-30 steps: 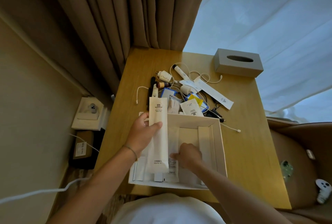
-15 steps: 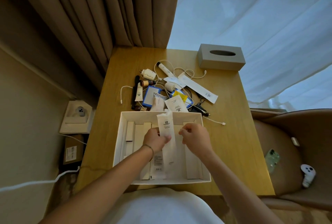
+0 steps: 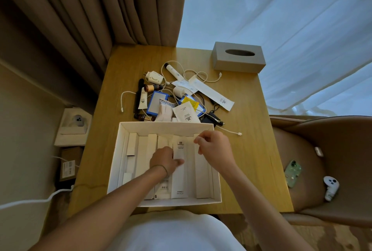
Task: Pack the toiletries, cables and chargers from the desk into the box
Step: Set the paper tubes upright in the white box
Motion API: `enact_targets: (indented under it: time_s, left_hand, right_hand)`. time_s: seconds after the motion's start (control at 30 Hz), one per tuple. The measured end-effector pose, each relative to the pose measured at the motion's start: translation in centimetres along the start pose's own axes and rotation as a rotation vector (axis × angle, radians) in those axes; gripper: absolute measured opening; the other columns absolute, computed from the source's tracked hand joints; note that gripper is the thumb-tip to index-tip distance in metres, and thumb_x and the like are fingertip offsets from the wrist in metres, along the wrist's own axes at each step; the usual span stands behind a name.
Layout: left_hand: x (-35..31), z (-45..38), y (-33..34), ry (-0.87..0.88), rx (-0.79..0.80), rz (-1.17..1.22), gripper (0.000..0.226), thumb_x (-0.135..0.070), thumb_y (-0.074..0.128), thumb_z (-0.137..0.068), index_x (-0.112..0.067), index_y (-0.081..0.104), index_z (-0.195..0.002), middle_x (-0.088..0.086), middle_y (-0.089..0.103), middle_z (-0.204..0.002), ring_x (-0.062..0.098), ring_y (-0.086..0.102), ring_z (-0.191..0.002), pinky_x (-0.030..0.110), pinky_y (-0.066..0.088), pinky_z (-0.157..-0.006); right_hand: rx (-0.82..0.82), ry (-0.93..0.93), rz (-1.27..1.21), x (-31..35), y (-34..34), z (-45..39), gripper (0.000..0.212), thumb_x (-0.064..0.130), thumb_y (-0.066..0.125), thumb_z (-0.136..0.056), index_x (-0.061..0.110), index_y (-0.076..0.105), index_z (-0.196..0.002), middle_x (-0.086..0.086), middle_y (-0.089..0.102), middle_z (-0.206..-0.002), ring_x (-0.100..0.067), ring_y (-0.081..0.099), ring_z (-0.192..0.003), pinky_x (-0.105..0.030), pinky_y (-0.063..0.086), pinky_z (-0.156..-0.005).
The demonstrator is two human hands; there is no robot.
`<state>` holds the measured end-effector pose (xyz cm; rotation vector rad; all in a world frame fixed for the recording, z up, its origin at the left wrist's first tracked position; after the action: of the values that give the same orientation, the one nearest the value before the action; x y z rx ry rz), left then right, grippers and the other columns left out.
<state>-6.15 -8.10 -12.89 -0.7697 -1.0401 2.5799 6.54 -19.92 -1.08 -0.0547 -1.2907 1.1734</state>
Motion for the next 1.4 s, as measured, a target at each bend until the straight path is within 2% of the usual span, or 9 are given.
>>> enact_targets:
  time_s: [0.2, 0.4, 0.53, 0.67, 0.83, 0.9, 1.1, 1.23, 1.4]
  left_hand:
    - [-0.7, 0.2, -0.7, 0.055, -0.005, -0.293, 0.048, -0.069, 0.057, -0.084, -0.023, 0.054, -0.075, -0.006, 0.057, -0.074, 0.014, 0.055, -0.068, 0.029, 0.041, -0.058]
    - [-1.7, 2.6, -3.5, 0.101, -0.113, -0.236, 0.037, -0.054, 0.045, -0.096, -0.026, 0.061, -0.079, -0.007, 0.065, -0.075, 0.013, 0.063, -0.072, 0.026, 0.040, -0.059]
    - [-4.0, 4.7, -6.9, 0.199, -0.195, -0.108, 0.021, -0.045, 0.052, -0.097, -0.032, 0.066, -0.088, -0.013, 0.066, -0.075, 0.004, 0.061, -0.070, 0.026, 0.054, -0.065]
    - [-6.3, 5.9, -10.0, 0.281, -0.232, -0.030, 0.015, -0.041, 0.055, -0.097, -0.034, 0.066, -0.090, -0.017, 0.067, -0.077, 0.001, 0.062, -0.072, 0.026, 0.056, -0.070]
    - [-8.6, 5.2, -13.6, 0.305, -0.306, 0.013, 0.013, -0.033, 0.057, -0.097, -0.032, 0.065, -0.087, -0.015, 0.064, -0.073, 0.003, 0.060, -0.069, 0.022, 0.051, -0.062]
    - [-9.3, 4.6, -14.3, 0.304, -0.317, 0.035, 0.013, -0.031, 0.057, -0.097, -0.032, 0.065, -0.087, -0.013, 0.064, -0.073, 0.004, 0.060, -0.069, 0.022, 0.049, -0.059]
    - [-11.3, 3.3, -14.4, 0.339, -0.306, -0.027, 0.014, -0.033, 0.054, -0.098, -0.031, 0.067, -0.093, -0.015, 0.065, -0.078, 0.002, 0.061, -0.072, 0.017, 0.047, -0.060]
    - [-11.9, 1.6, -14.5, 0.324, -0.286, -0.063, 0.013, -0.032, 0.055, -0.097, -0.030, 0.067, -0.092, -0.015, 0.065, -0.082, 0.002, 0.058, -0.069, 0.017, 0.043, -0.057]
    - [-12.7, -1.7, -14.8, 0.316, -0.233, -0.104, 0.013, -0.028, 0.056, -0.096, -0.028, 0.069, -0.097, -0.009, 0.070, -0.090, 0.007, 0.060, -0.079, 0.030, 0.055, -0.070]
  right_hand:
    - [-0.032, -0.034, -0.053, 0.7, -1.6, -2.1, 0.015, 0.022, 0.063, -0.093, 0.023, 0.075, -0.084, 0.006, 0.068, -0.058, 0.001, 0.062, -0.053, -0.021, 0.049, -0.056]
    - [-0.114, -0.021, -0.108, 1.1, -4.7, -8.2, 0.017, 0.018, 0.063, -0.090, 0.022, 0.073, -0.076, 0.005, 0.069, -0.060, 0.000, 0.064, -0.053, -0.020, 0.045, -0.048]
    - [-0.150, -0.018, -0.089, 0.5, -5.6, -13.8, 0.018, 0.018, 0.059, -0.092, 0.013, 0.076, -0.088, -0.003, 0.074, -0.078, -0.021, 0.069, -0.073, -0.044, 0.060, -0.068]
    - [-0.160, -0.028, 0.017, -0.6, -5.8, -19.0, 0.024, 0.015, 0.054, -0.096, 0.014, 0.075, -0.108, -0.004, 0.074, -0.106, -0.018, 0.067, -0.073, -0.041, 0.061, -0.071]
    - [-0.121, -0.051, 0.240, -2.1, -4.7, -23.5, 0.030, 0.013, 0.057, -0.096, 0.015, 0.067, -0.124, -0.006, 0.069, -0.122, -0.024, 0.063, -0.108, -0.037, 0.053, -0.091]
    - [-0.105, -0.088, 0.344, -2.3, -4.1, -24.7, 0.035, 0.012, 0.060, -0.093, 0.014, 0.063, -0.128, -0.008, 0.067, -0.123, -0.027, 0.060, -0.112, -0.038, 0.050, -0.094]
    - [-0.042, -0.154, 0.579, -2.6, -2.1, -26.5, 0.044, 0.015, 0.067, -0.085, 0.016, 0.056, -0.127, -0.009, 0.061, -0.120, -0.028, 0.055, -0.109, -0.035, 0.047, -0.089]
    - [-0.105, -0.204, 0.609, -2.4, -2.2, -26.6, 0.025, 0.014, 0.063, -0.085, 0.014, 0.059, -0.109, -0.009, 0.062, -0.106, -0.027, 0.057, -0.095, -0.033, 0.045, -0.074]
    - [-0.122, -0.143, 0.564, -2.7, -3.9, -26.6, 0.015, 0.009, 0.055, -0.088, 0.017, 0.065, -0.095, -0.003, 0.067, -0.086, -0.021, 0.059, -0.071, -0.029, 0.043, -0.057]
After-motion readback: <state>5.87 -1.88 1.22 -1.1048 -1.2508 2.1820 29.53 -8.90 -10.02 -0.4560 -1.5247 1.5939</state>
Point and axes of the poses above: each hand's wrist, its own z-axis away from the middle knuckle, its own y-axis out of the palm, x = y × z, the point moved 7 cm from there along -z, towards the middle knuckle
